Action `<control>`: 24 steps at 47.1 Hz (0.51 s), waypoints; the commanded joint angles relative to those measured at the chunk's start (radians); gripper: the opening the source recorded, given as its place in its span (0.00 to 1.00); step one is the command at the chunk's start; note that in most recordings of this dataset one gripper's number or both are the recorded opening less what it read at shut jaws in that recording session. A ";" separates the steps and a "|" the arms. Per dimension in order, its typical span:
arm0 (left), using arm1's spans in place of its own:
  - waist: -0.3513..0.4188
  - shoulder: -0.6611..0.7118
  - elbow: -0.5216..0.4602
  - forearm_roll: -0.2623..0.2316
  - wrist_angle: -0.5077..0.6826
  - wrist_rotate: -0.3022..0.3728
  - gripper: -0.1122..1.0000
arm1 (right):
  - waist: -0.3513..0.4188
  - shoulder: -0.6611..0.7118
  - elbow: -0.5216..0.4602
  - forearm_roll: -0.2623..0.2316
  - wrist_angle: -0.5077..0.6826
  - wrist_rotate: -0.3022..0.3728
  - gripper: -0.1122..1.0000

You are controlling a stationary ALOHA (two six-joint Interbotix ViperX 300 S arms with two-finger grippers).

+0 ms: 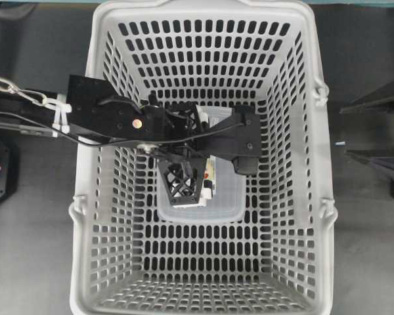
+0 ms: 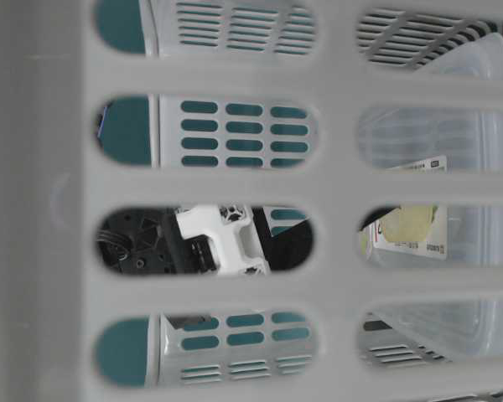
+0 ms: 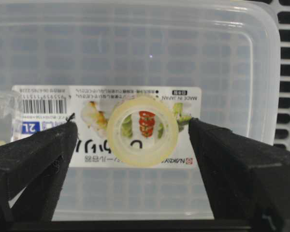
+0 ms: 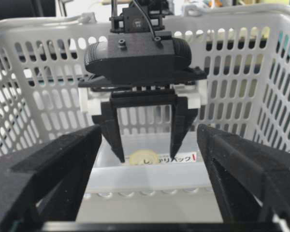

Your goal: Pick up the cellophane tape from the shopping basket with the left arm.

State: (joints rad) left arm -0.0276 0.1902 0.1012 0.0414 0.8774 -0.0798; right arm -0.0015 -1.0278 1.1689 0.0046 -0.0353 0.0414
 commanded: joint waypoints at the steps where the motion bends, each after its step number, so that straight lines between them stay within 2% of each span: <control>1: -0.003 -0.006 -0.006 0.003 -0.011 0.003 0.91 | -0.002 0.003 -0.020 0.003 -0.005 -0.002 0.79; 24: -0.009 0.044 0.003 0.003 -0.017 0.040 0.90 | -0.002 0.002 -0.020 0.003 -0.003 -0.002 0.79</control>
State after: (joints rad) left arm -0.0383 0.2393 0.1074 0.0414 0.8636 -0.0414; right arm -0.0015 -1.0324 1.1689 0.0061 -0.0337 0.0414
